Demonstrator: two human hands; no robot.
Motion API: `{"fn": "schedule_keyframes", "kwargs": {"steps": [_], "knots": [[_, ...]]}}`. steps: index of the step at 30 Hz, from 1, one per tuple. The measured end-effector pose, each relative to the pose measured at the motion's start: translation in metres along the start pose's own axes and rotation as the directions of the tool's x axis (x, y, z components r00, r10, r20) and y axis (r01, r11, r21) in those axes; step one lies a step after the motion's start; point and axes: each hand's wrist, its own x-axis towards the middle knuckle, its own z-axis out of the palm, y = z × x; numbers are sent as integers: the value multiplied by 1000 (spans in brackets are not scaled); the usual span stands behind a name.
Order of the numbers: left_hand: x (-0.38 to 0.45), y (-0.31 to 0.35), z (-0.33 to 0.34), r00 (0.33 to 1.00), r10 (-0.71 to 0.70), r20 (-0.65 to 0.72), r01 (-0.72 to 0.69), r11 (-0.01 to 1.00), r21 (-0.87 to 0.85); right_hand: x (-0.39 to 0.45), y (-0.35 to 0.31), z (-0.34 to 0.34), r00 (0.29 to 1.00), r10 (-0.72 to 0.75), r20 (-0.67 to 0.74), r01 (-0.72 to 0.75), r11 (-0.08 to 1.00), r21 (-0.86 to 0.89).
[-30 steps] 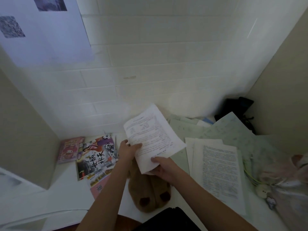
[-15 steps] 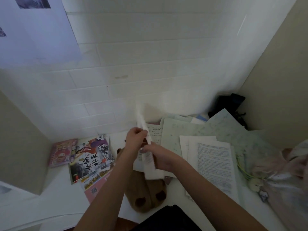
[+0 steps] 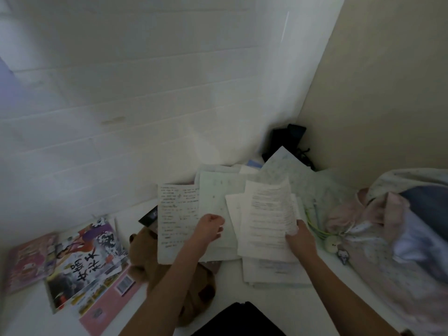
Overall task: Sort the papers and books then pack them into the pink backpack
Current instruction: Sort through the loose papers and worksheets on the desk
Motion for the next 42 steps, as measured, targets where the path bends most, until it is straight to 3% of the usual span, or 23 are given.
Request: {"fn": "schedule_keyframes", "kwargs": {"steps": [2,4,6,9,11,13,15,18,21,22,24,26,29,32,36,39,42], "knots": [[5,-9,10,1000,-11,22,8,994,107,0,16,2,1000,4,-2,-4,1000,-23],[11,-15,10,994,93,-51,-72,944,322,-1,22,6,999,42,4,-42,998,-40],[16,-15,0,974,181,-139,-101,888,448,2,18,9,994,104,-21,-106,981,-163],[22,-11,-12,980,130,-151,-49,892,449,7,4,12,996,47,-82,-77,902,-425],[24,-11,-12,989,72,-127,-11,902,431,13,3,13,998,-40,-44,16,897,-442],[26,-11,-6,990,40,-132,18,911,412,21,4,13,997,-25,67,52,904,-425],[28,-9,4,986,57,-155,13,910,415,26,8,12,992,60,107,-25,954,-298],[28,-7,22,976,161,-149,-69,870,488,32,20,8,986,166,-29,-168,984,-60],[26,-15,45,992,103,-72,-53,862,504,38,29,0,961,267,-75,-267,964,16],[26,-17,52,995,74,-68,-33,879,475,40,30,-3,959,279,-40,-276,958,73],[27,-18,61,997,11,-82,19,933,358,42,29,-7,956,238,172,-277,926,258],[29,-14,62,992,-86,-87,102,974,203,39,28,-9,894,155,421,-339,849,406],[29,-12,52,977,-209,45,210,977,-22,33,28,-4,793,59,606,-389,816,428],[15,-13,40,961,-199,194,207,978,-22,24,25,3,788,-13,616,-327,838,437],[0,-1,30,977,40,210,-38,999,-15,19,21,-15,868,-157,471,-165,804,572],[-16,20,30,943,218,253,-227,974,8,9,11,-42,854,-343,391,3,754,657],[-32,31,34,914,304,270,-333,941,66,-3,5,-57,850,-405,337,92,744,662]]}}
